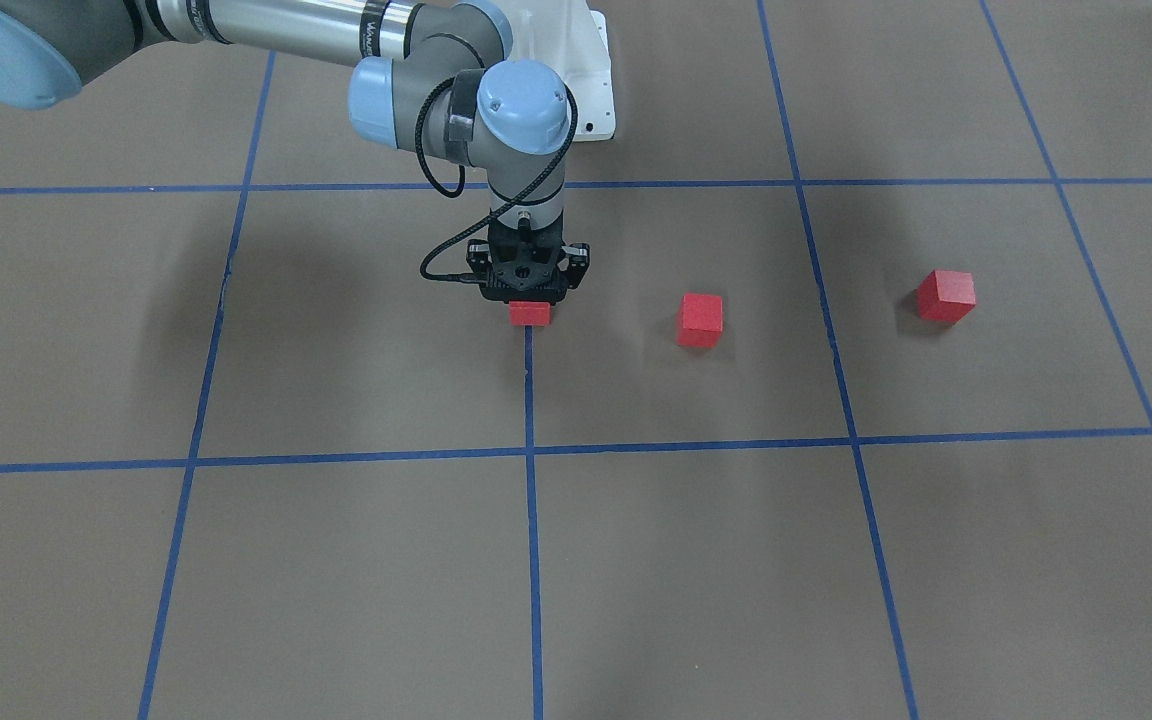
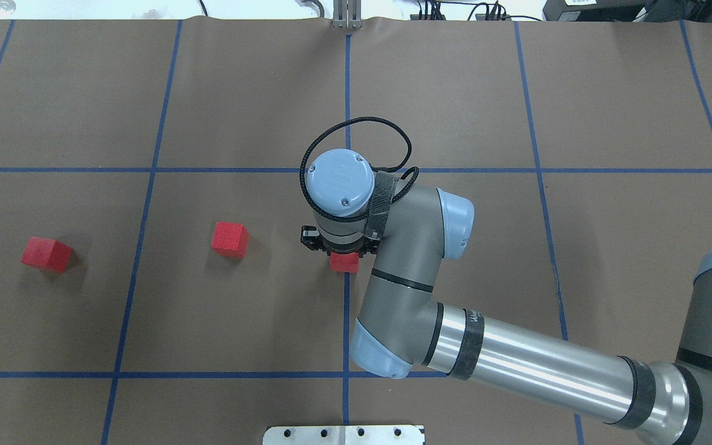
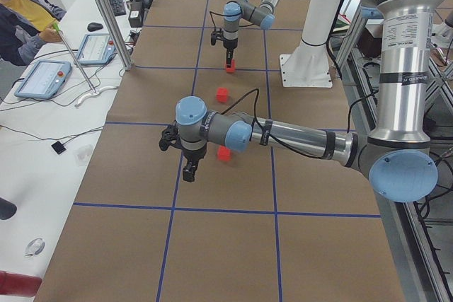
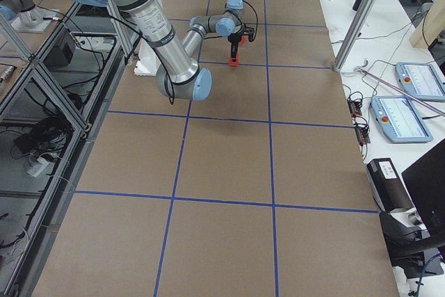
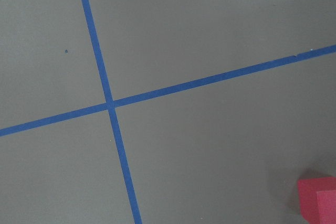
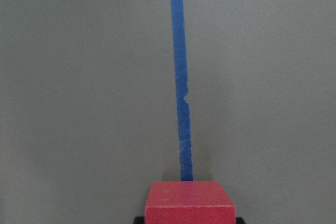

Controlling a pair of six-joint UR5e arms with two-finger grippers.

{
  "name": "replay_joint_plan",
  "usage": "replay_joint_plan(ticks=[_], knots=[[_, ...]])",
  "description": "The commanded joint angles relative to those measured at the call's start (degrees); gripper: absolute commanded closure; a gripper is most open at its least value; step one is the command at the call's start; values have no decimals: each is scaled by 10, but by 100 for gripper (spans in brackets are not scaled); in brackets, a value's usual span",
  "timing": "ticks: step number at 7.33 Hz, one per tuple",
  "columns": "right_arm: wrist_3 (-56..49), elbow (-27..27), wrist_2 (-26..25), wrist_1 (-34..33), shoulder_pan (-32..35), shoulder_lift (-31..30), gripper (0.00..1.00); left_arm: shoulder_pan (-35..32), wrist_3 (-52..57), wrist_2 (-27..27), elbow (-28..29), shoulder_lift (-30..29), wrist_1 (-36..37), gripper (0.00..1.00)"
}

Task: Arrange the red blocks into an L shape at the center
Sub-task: 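Carry the red cube with the right gripper to the table center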

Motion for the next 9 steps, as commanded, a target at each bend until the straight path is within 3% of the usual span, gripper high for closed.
replay_joint_plan(ticks=[1, 5, 7, 9], knots=[[0, 0, -2, 0, 0, -1, 58, 0, 0, 0, 0, -1, 0, 0], [0, 0, -8, 0, -3, -1, 40, 0, 0, 0, 0, -2, 0, 0], [0, -1, -8, 0, -4, -3, 37, 0, 0, 0, 0, -2, 0, 0], [0, -1, -13, 0, -5, -2, 18, 0, 0, 0, 0, -2, 0, 0]])
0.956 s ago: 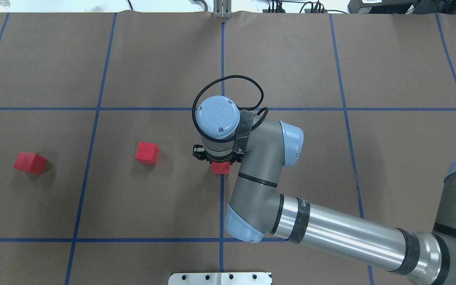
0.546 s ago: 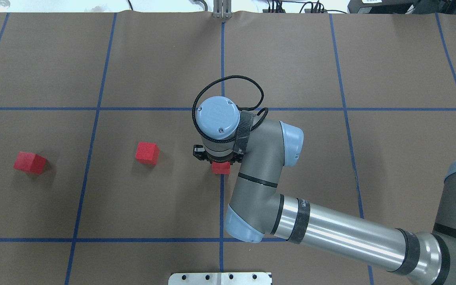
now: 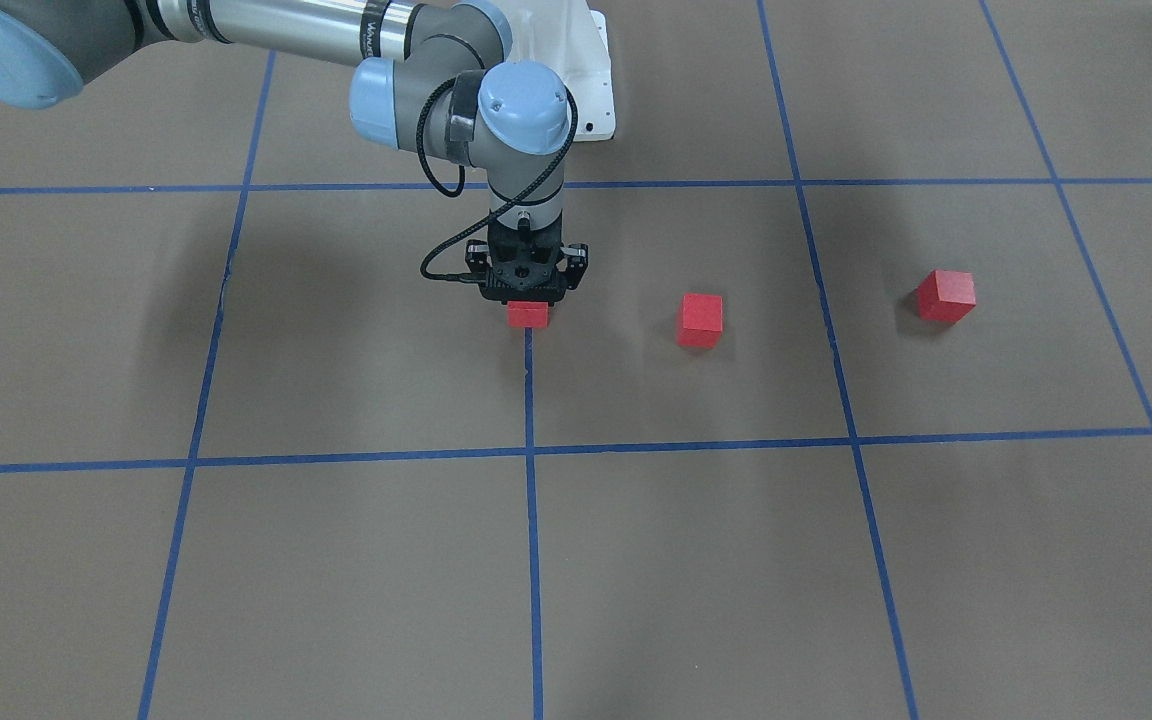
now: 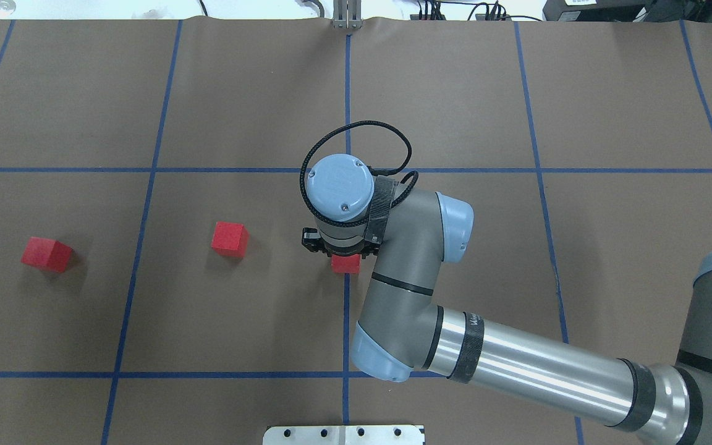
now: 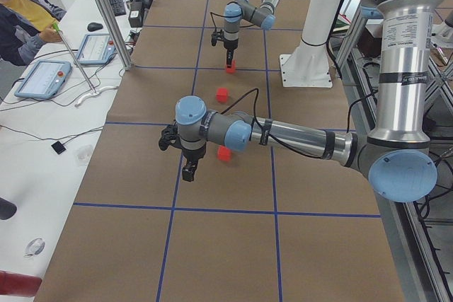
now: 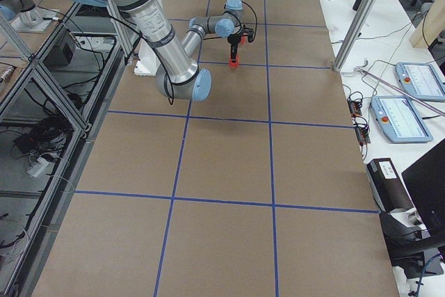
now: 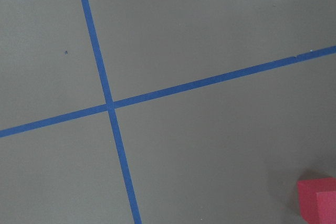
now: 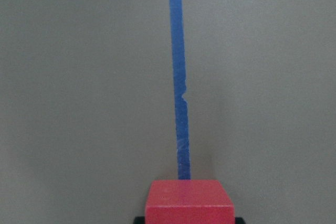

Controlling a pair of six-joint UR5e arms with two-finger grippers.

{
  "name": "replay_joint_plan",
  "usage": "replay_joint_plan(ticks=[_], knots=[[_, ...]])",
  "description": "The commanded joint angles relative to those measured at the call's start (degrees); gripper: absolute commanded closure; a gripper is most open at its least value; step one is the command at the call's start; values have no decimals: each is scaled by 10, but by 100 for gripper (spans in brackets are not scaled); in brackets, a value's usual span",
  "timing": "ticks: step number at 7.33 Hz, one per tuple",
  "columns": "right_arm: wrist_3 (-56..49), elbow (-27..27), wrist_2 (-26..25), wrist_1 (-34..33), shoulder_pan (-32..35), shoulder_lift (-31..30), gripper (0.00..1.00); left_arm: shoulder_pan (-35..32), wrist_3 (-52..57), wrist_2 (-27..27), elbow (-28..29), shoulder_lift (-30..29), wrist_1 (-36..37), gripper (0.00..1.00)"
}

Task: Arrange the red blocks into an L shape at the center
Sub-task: 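Carry the red cube with the right gripper to the table center, then release the cube at center and raise the right arm away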

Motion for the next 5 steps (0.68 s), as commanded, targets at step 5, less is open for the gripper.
replay_joint_plan(ticks=[5], knots=[[-10, 117, 23, -31, 78, -70, 0, 0, -4, 58, 3, -44, -3, 0]])
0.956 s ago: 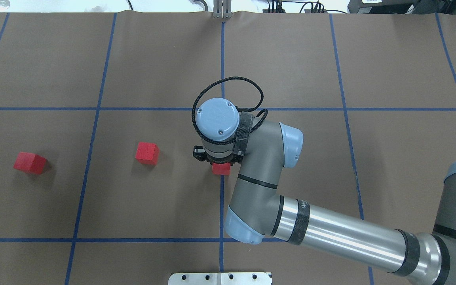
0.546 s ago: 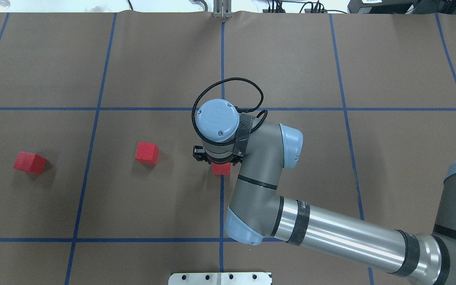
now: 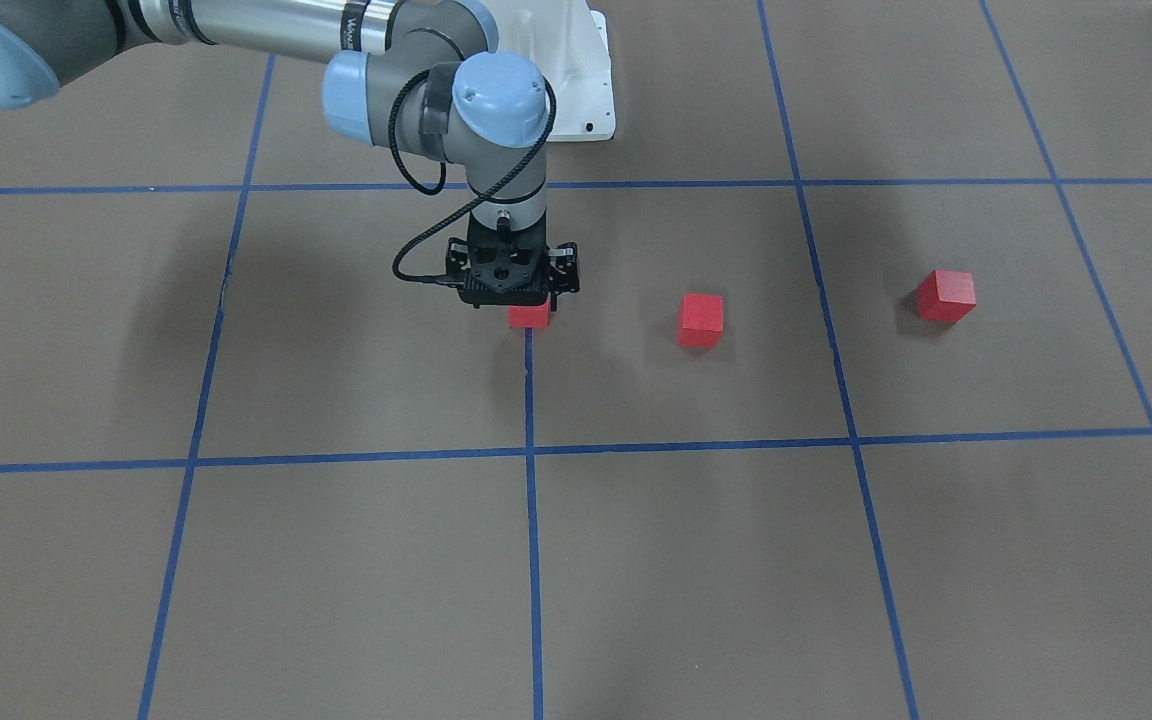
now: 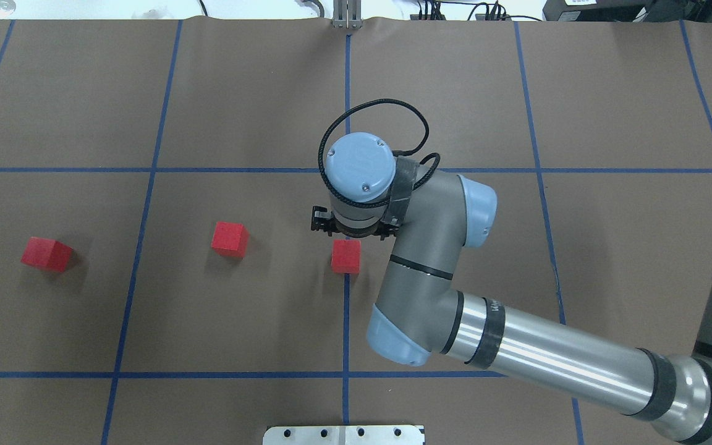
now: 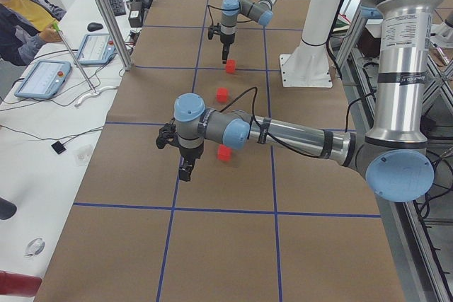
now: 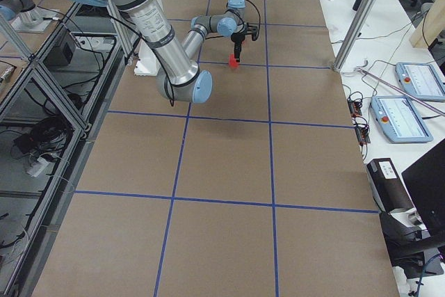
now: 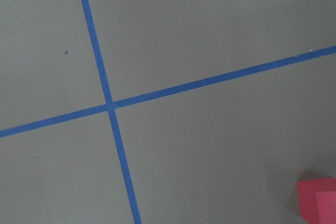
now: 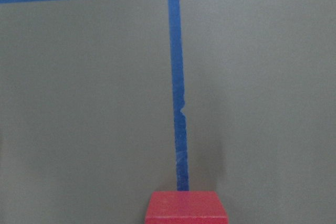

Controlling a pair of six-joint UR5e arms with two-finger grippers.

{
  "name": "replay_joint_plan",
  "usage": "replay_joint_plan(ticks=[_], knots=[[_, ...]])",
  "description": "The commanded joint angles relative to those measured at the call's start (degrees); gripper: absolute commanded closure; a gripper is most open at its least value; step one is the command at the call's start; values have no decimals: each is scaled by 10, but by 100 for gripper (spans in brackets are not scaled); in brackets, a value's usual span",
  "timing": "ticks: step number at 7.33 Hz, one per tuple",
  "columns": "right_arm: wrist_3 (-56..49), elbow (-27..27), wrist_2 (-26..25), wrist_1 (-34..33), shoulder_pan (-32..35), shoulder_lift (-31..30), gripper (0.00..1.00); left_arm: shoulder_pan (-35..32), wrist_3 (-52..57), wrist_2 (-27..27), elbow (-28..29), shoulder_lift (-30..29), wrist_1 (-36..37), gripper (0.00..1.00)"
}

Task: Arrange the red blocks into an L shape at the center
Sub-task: 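Release the cube at center and raise the right arm away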

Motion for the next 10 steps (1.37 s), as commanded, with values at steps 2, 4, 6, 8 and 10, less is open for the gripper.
replay_joint_plan(ticks=[2, 4, 6, 8, 10], knots=[[-97, 143, 72, -37, 130, -119, 0, 0, 2, 52, -2, -53, -65, 0], [-257, 143, 139, -33, 241, -172, 0, 7, -42, 74, 64, -109, -119, 0], [-484, 109, 231, -33, 388, -235, 0, 24, -68, 49, 56, -114, -133, 0], [-697, 52, 274, -30, 510, -303, 0, 130, -117, 49, 43, -120, -183, 0], [-857, 10, 277, -29, 593, -373, 0, 214, -309, 56, 6, -156, -181, 0]])
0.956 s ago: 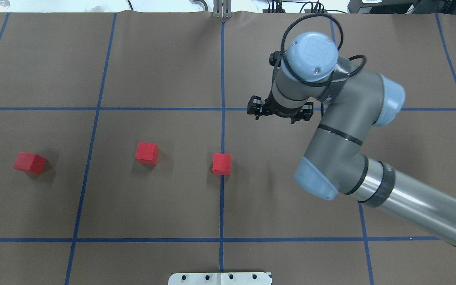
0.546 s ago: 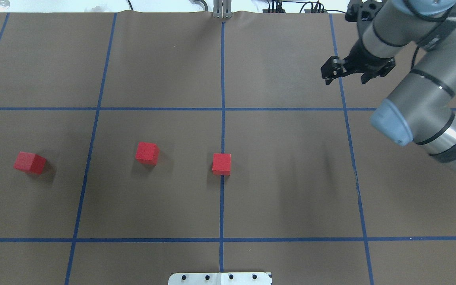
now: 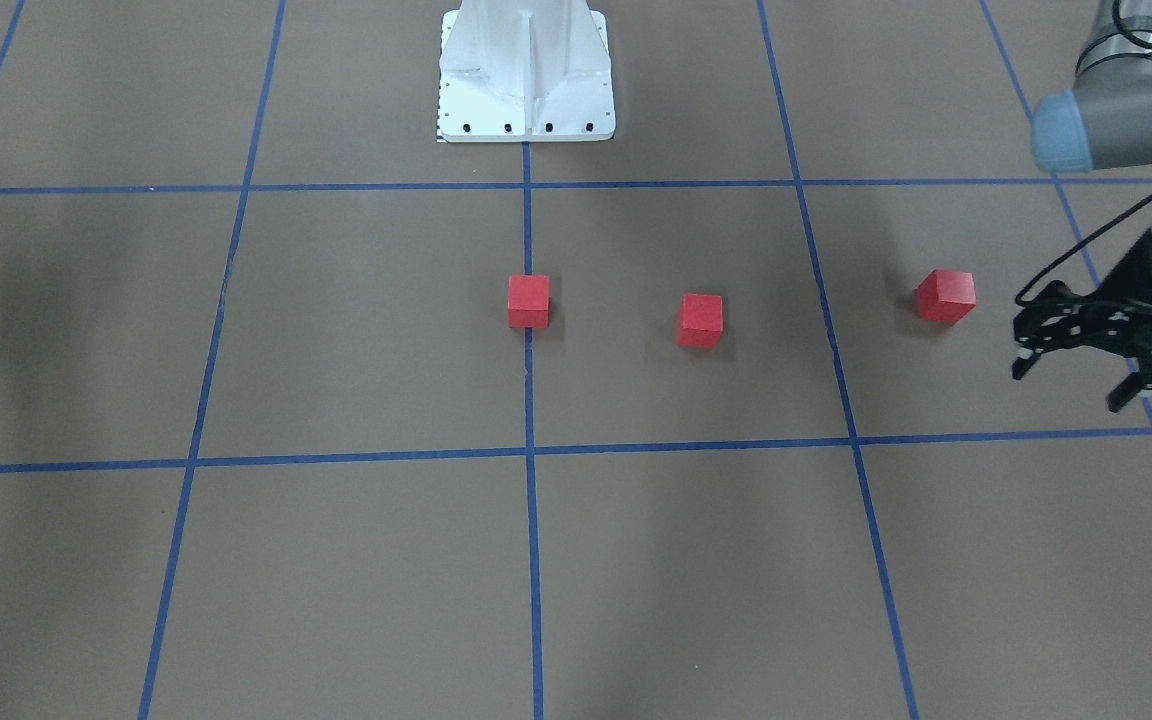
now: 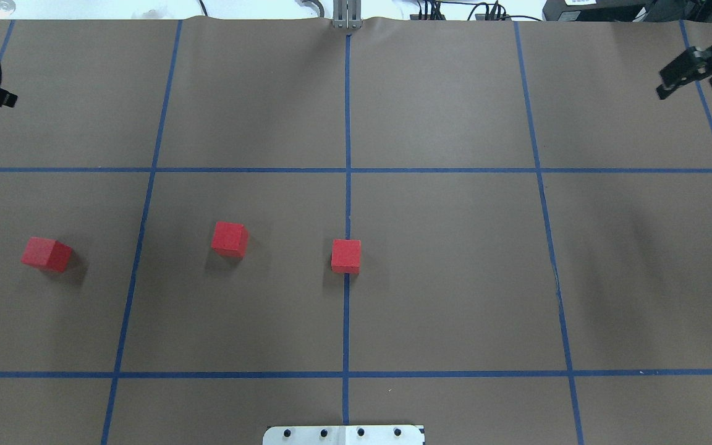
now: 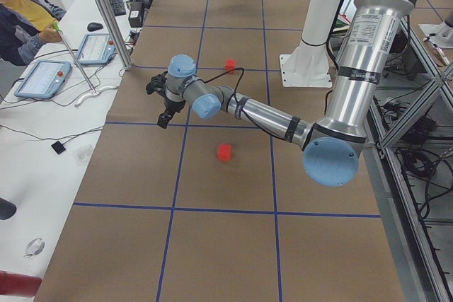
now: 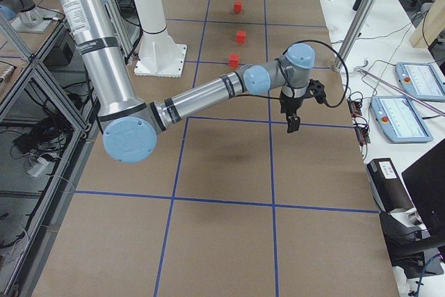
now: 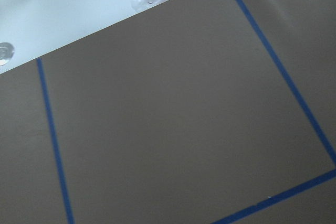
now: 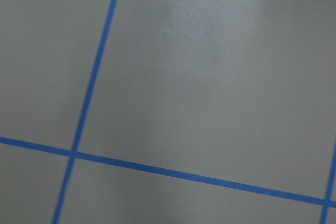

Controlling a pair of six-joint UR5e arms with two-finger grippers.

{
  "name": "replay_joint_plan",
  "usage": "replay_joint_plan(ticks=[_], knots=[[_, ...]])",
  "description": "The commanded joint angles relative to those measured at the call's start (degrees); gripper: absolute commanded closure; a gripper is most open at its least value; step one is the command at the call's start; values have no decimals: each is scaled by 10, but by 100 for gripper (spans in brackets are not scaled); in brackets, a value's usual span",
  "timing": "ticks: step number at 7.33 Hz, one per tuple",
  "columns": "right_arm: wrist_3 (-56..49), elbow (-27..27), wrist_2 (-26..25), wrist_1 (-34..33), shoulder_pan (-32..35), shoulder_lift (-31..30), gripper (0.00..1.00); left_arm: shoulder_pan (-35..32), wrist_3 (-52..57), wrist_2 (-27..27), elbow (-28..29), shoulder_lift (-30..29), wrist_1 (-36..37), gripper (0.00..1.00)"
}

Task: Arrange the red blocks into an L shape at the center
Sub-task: 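Reach the left gripper to the middle red cube and grasp it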

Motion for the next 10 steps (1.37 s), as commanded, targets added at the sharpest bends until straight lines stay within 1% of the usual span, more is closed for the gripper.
replay_joint_plan(ticks=[1, 2, 3, 4, 5, 6, 7, 8, 9, 10], knots=[[-109, -38, 4, 2, 74, -67, 0, 104, -230, 5, -32, -33, -1, 0], [-109, -38, 2, 2, 82, -83, 0, 150, -295, 19, -31, -60, 2, 0], [-109, -38, 2, 2, 83, -85, 0, 196, -320, 87, -31, -61, 8, 0], [-109, -38, 2, 2, 83, -85, 0, 228, -325, 118, -31, -76, 44, 0], [-109, -38, 2, 2, 83, -87, 0, 232, -324, 121, -32, -103, 111, 0], [-109, -38, 2, 2, 83, -88, 0, 253, -319, 122, -31, -121, 135, 0], [-108, -38, 2, 2, 83, -88, 0, 279, -311, 137, -24, -121, 136, 0], [-108, -39, 2, 2, 83, -88, 0, 290, -262, 174, -24, -120, 139, 0], [-108, -39, 2, 2, 83, -87, 0, 290, -238, 177, -23, -115, 139, 0], [-108, -39, 2, 2, 83, -88, 0, 290, -238, 176, -19, -113, 139, 0]])
